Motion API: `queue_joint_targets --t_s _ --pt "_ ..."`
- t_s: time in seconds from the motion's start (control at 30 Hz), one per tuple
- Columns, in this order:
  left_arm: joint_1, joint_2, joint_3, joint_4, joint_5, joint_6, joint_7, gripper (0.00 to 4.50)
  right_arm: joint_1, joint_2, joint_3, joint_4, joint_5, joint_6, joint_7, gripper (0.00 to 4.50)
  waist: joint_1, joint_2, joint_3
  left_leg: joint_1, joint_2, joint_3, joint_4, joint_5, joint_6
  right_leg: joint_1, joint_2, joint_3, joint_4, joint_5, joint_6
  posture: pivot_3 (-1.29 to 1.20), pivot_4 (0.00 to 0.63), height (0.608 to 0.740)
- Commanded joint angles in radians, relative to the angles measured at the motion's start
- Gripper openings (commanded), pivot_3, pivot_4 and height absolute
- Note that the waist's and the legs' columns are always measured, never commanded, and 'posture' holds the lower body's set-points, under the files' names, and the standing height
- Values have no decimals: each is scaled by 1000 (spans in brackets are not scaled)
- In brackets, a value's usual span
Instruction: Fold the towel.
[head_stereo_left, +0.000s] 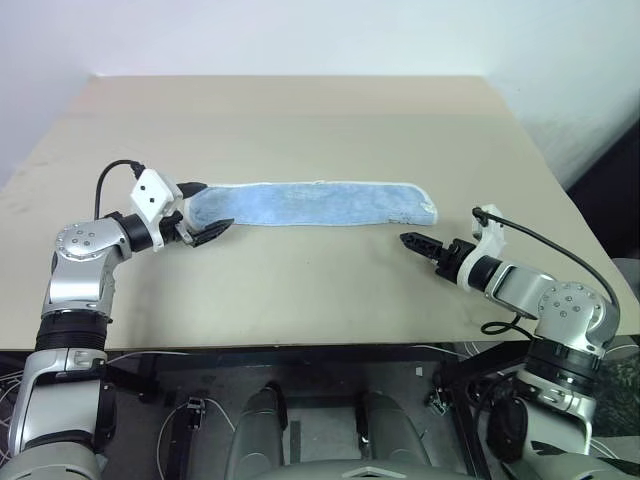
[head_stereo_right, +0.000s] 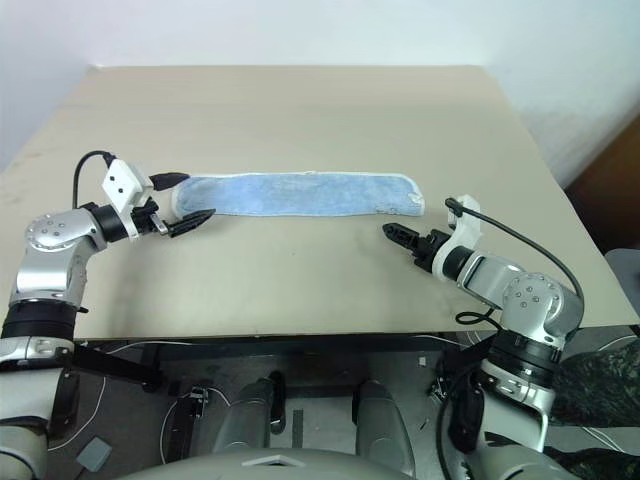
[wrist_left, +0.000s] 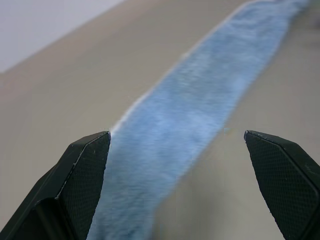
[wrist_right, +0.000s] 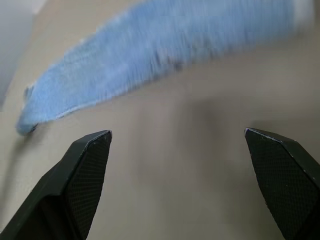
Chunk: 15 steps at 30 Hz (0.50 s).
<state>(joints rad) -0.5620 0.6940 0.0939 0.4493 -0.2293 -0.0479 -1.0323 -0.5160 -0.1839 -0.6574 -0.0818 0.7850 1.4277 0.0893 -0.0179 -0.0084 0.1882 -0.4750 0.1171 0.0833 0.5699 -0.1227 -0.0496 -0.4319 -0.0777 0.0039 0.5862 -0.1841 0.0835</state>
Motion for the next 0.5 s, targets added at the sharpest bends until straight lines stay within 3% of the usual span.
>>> queue_joint_targets --t_s 0.03,0.13,0.17,0.23,0.27,0.3,0.33,0.37,0.4,0.43,0.47,0.5 --pt "-17 -10 -11 -47 -6 0 -9 4500 -107 77 -131 68 10 -9 -147 4467 5 -1 -1 -1 12 21 -5 0 0 -6 -1 -2 7 1 -1 0 150 728" --pt "-20 -20 -19 -49 2 -5 -8 4500 -189 92 -178 183 -1 -87 -202 4467 10 -2 -1 0 39 69 -17 0 -1 -24 -3 -6 17 4 -6 0 150 728" --pt "-20 -23 -20 -51 -1 -2 -11 4500 -211 87 -179 230 -8 -119 -211 4467 7 -1 -1 -1 39 70 -13 0 -1 -32 -4 -6 18 7 -9 0 150 728" --pt "-20 -29 -24 -57 -3 -1 -11 4500 -248 72 -167 330 -26 -195 -215 4467 -4 10 -2 -4 28 40 2 -3 4 -37 -3 -11 8 18 -7 0 150 728" --pt "-21 -32 -26 -60 -4 1 -8 4500 -267 64 -158 380 -34 -237 -210 4467 -10 58 -10 -7 16 10 11 -4 6 -29 1 -20 -9 32 -4 0 150 728" --pt "-21 -35 -28 -63 -5 2 -7 4500 -283 55 -147 425 -44 -279 -204 4467 9 53 -15 -39 41 -21 -1 -3 5 0 31 -52 -44 67 -25 0 150 728" --pt "-22 -38 -29 -65 -5 3 -5 4500 -298 46 -137 468 -52 -316 -200 4467 31 38 -17 -40 50 6 -15 -3 4 2 16 -105 47 10 -46 0 150 728" --pt "-19 -41 -30 -72 -8 7 -4 4500 -322 41 -131 520 -59 -362 -194 4467 31 31 -16 -19 44 31 -24 3 -2 22 14 -121 107 -83 -53 0 150 728" --pt "-17 -42 -30 -78 -10 10 -3 4500 -339 35 -126 560 -62 -396 -188 4467 27 19 -9 3 17 34 -46 33 -1 36 16 -99 113 -136 -50 0 150 728" --pt "-11 -43 -30 -87 -12 13 -2 4500 -362 28 -118 610 -71 -444 -181 4467 28 31 -13 16 -3 25 -34 38 -4 34 -3 -95 119 -143 -47 0 150 728" --pt "-5 -44 -29 -96 -14 17 -2 4500 -383 23 -113 657 -76 -487 -175 4467 20 28 -12 34 -18 11 6 37 -3 38 -5 -99 119 -143 -47 0 150 728" --pt "1 -44 -29 -104 -14 19 -1 4500 -402 17 -109 703 -79 -526 -167 4467 10 30 -11 38 -38 -18 29 13 5 38 -15 -107 116 -139 -46 0 150 728"
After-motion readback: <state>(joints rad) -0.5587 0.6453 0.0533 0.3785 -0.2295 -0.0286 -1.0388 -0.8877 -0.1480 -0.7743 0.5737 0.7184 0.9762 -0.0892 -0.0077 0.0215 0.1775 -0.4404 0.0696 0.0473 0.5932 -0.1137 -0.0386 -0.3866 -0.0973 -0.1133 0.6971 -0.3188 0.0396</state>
